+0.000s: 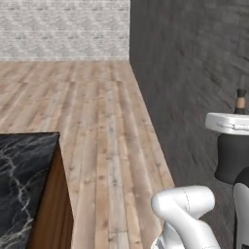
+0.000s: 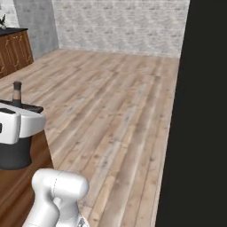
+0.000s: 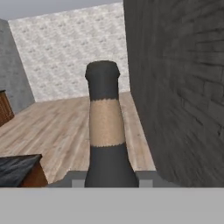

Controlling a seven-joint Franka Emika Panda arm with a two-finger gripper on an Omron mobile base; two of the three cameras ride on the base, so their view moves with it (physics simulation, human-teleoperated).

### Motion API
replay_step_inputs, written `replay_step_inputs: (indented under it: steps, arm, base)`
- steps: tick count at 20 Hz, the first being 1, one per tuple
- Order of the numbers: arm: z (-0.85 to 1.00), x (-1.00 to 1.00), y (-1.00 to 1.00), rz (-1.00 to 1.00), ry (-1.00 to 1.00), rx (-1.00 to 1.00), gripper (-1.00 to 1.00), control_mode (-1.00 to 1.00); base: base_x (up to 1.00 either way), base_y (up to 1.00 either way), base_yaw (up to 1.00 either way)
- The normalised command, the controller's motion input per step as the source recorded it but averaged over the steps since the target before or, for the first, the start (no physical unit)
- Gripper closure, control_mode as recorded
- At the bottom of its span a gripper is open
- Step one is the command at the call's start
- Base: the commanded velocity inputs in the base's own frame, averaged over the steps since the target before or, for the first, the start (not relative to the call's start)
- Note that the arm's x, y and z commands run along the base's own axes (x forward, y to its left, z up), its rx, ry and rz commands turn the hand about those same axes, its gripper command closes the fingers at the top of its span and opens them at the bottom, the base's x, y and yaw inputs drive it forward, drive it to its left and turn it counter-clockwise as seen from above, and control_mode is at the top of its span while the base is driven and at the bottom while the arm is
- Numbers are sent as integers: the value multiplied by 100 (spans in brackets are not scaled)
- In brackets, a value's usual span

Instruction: There is a bowl on the dining counter. Grab a lemon wedge from the fridge and place it in the bowl. Then get the liquor bottle and glass cup from the cabinet and place them next to the bowl.

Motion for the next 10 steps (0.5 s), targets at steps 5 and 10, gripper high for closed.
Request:
replay_step_inputs:
  steps: [5,10]
  arm:
    - [0,0,0,0,0,0,100,100]
    - [0,0,0,0,0,0,100,100]
  base:
    - [100,-35,32]
    - [100,-45,34]
